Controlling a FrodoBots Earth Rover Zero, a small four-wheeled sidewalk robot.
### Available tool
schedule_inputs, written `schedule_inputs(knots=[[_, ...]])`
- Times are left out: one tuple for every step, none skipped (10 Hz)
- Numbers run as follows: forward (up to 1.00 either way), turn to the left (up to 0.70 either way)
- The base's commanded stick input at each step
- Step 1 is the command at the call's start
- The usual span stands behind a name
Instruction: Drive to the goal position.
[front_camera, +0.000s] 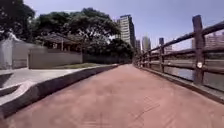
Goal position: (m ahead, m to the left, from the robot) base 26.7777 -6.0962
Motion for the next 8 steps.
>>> schedule_inputs(knots=[[1.00, 0.01], [1.00, 0.01], [1.00, 0.01], [1.00, 0.01], [1.00, 0.01], [1.00, 0.01], [1.00, 0.01], [1.00, 0.01]])
